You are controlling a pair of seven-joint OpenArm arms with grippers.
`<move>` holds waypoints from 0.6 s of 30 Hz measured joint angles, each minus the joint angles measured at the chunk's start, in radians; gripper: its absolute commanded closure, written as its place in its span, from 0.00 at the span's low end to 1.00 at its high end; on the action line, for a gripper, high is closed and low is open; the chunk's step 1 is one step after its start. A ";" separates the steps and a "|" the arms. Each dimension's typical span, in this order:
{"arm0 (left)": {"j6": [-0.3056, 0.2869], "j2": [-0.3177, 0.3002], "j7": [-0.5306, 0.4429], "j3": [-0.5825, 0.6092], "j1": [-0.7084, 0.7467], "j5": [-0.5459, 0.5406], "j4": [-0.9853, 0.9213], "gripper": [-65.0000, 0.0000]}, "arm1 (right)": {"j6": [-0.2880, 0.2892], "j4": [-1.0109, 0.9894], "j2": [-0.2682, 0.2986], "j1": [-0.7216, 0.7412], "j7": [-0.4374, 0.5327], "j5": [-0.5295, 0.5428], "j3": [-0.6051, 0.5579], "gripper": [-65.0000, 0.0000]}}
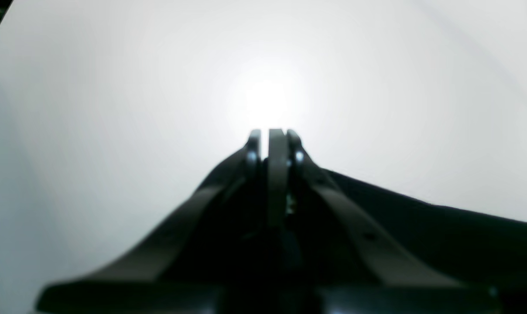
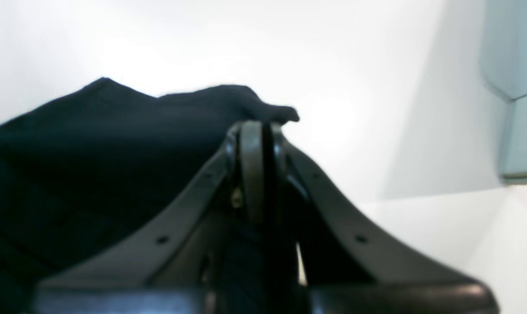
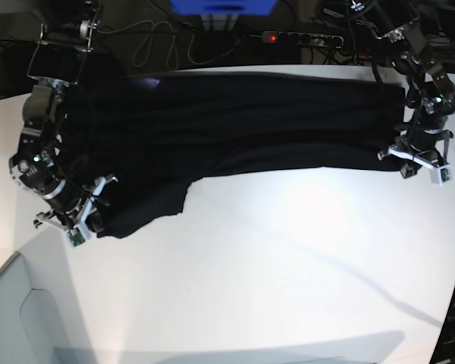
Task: Fold the T-shirt properly
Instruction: 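Lift the black strip with both grippers, raising its ends off the table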
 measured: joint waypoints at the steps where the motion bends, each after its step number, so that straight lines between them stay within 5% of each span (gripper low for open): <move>1: 0.000 0.000 -0.001 0.000 -0.008 0.000 0.000 1.00 | 0.000 0.020 0.005 0.000 0.000 0.006 0.001 1.00; 18: 0.002 -0.001 -0.008 0.051 -0.181 0.003 -0.008 1.00 | 0.000 0.097 -0.020 0.020 0.049 0.011 0.095 1.00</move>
